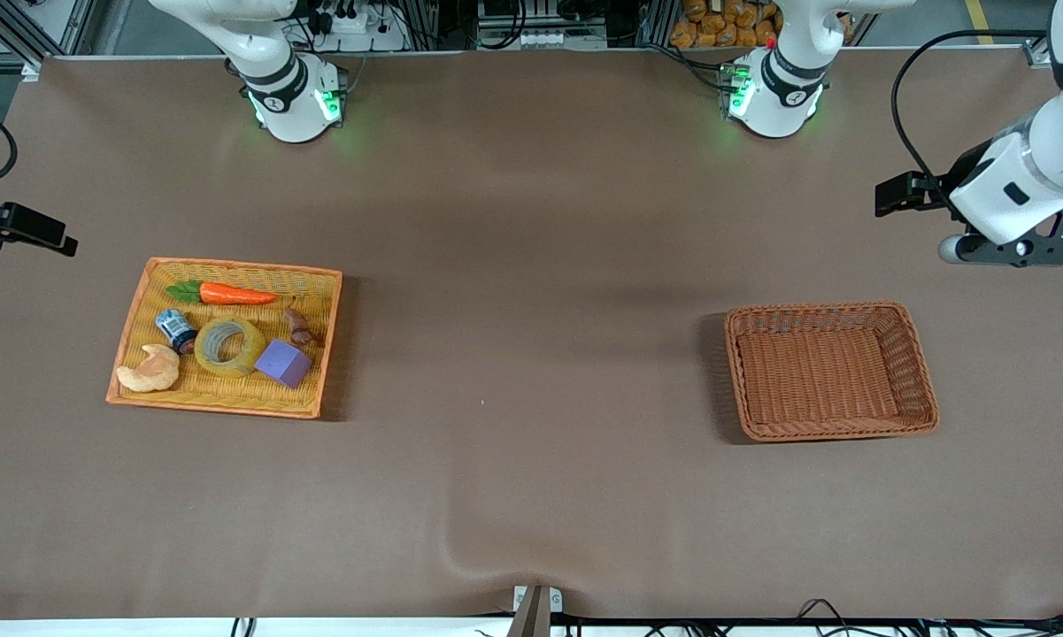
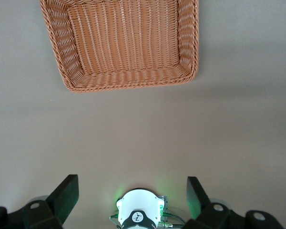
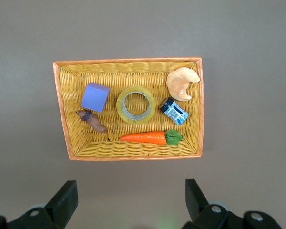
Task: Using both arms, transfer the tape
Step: 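Move the right gripper over the tape roll in the yellow tray, then lower the right gripper and grasp the tape roll's rim, then lift the tape roll with the right gripper toward the table middle, then set the tape down and retract the right gripper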
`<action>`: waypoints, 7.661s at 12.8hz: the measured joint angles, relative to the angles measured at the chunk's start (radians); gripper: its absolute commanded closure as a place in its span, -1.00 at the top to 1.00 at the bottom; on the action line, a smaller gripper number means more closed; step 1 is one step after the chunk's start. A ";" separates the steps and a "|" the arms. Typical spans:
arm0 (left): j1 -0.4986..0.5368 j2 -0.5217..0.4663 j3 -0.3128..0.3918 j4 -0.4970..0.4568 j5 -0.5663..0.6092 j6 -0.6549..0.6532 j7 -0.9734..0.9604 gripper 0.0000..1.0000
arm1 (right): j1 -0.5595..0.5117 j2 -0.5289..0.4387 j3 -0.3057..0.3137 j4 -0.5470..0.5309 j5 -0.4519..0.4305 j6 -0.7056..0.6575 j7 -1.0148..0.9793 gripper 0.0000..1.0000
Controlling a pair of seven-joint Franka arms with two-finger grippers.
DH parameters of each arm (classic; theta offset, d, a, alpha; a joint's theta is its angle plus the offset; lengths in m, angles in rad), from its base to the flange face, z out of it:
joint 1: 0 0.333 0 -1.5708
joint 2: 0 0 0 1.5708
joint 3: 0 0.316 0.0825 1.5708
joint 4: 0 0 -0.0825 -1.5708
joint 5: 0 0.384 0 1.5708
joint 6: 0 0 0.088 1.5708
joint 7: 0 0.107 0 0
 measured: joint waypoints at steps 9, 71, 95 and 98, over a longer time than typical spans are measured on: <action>-0.016 0.053 -0.006 0.032 0.000 0.000 0.000 1.00 | 0.000 0.001 0.002 -0.003 0.018 0.028 0.001 1.00; -0.023 0.176 -0.005 0.055 0.000 0.010 0.000 1.00 | 0.496 0.204 0.019 -0.065 0.104 0.232 -0.004 -1.00; 0.151 0.228 0.008 0.055 -0.340 0.010 0.001 1.00 | 0.875 0.566 -0.053 0.195 0.102 0.492 0.651 1.00; 0.129 0.228 -0.009 0.083 -0.353 0.009 0.001 1.00 | 0.717 0.403 -0.058 0.064 0.102 0.469 0.542 1.00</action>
